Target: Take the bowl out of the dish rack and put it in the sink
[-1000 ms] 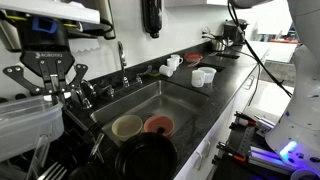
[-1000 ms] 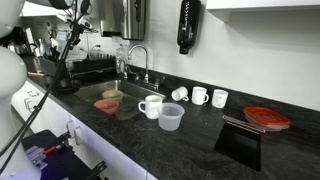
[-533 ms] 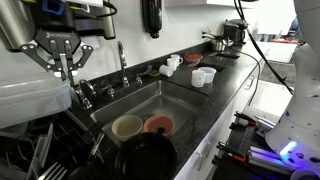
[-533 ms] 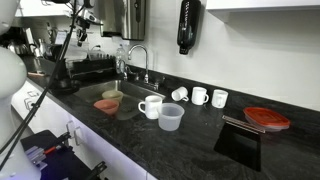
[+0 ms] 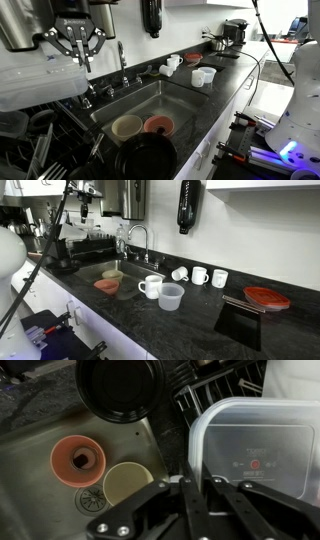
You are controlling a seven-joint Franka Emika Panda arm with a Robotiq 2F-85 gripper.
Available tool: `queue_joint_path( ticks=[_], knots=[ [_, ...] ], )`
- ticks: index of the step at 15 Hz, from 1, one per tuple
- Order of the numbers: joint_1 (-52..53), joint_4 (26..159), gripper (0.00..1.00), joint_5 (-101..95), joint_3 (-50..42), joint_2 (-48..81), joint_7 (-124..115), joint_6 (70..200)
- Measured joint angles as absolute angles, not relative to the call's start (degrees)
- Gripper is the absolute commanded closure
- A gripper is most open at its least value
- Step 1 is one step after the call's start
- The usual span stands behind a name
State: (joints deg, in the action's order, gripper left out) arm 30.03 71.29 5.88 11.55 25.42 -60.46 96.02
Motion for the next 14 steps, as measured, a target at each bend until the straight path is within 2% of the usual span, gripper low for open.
queue_joint_path(
  ticks=[8, 9, 14],
  knots=[
    [29.5, 90.8, 0.98, 6.1, 10.7, 11.1, -74.7, 96.2],
    [29.1, 93.3, 0.92, 6.1, 11.1, 9.2, -76.3, 96.6],
    [28.1, 99.6, 0.92, 6.0, 11.9, 4.4, -78.6, 99.8]
  ],
)
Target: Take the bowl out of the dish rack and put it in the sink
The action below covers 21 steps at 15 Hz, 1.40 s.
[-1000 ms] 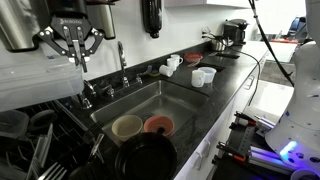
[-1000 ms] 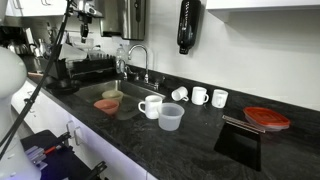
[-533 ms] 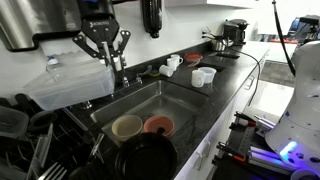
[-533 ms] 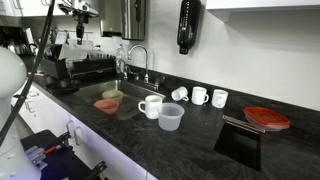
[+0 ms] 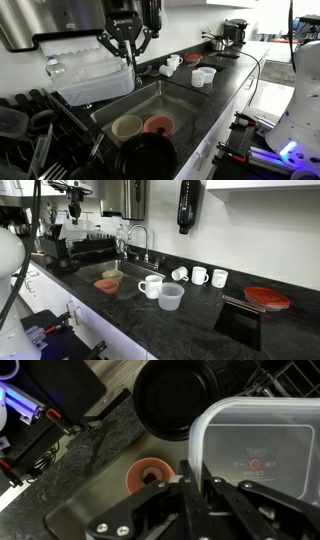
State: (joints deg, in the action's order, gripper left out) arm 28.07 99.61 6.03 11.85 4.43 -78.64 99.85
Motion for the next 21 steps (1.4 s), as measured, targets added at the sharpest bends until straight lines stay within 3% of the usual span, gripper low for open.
queue_joint_path(
  ticks=[5, 6, 13, 21],
  knots=[
    [28.0, 99.8, 0.92, 6.0, 11.9, 4.5, -78.7, 100.2],
    [28.0, 99.8, 0.98, 6.0, 11.9, 4.5, -78.7, 100.3],
    [24.1, 101.3, 0.98, 6.0, 12.6, 4.1, -83.3, 100.7],
    [17.8, 115.6, 0.98, 8.8, 12.4, -5.2, -96.8, 102.4]
  ],
)
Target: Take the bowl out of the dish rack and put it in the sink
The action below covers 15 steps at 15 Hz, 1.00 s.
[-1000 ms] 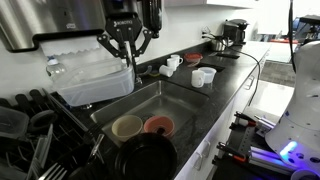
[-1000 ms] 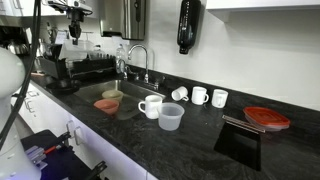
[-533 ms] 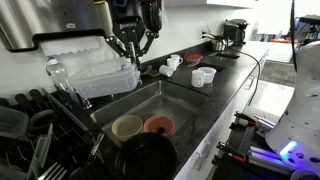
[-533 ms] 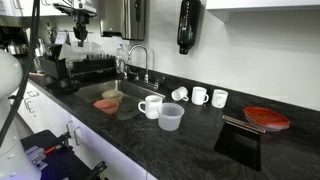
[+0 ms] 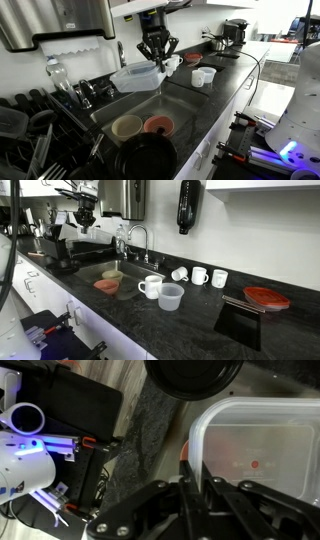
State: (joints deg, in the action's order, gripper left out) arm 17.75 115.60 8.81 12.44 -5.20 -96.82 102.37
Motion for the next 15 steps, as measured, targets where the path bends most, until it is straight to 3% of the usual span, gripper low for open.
queue_joint_path(
  ticks=[4, 5, 7, 15],
  knots=[
    [14.4, 126.1, 0.98, 11.7, 12.2, -11.6, -103.1, 103.9],
    [13.5, 128.7, 0.92, 12.2, 12.1, -13.2, -104.7, 104.5],
    [12.0, 132.7, 0.92, 12.9, 12.0, -15.8, -106.8, 106.3],
    [11.8, 133.9, 0.92, 13.3, 12.1, -17.3, -107.8, 107.3]
  ],
)
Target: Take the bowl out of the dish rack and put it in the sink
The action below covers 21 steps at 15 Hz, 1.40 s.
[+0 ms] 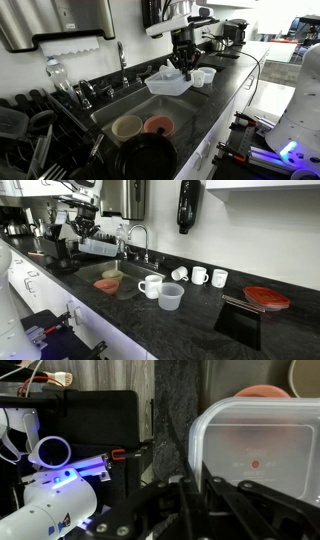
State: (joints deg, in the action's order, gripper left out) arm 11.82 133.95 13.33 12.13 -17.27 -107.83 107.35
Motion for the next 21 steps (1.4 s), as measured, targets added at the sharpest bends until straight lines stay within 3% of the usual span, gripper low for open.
queue_joint_path(
  ticks=[1, 8, 21],
  knots=[
    [11.8, 134.0, 0.98, 13.3, 12.1, -17.3, -107.8, 107.4],
    [8.0, 134.3, 0.98, 13.2, 10.5, -14.3, -107.8, 110.6],
    [4.0, 134.2, 0.98, 12.3, 3.9, 3.0, -107.8, 121.1]
  ],
)
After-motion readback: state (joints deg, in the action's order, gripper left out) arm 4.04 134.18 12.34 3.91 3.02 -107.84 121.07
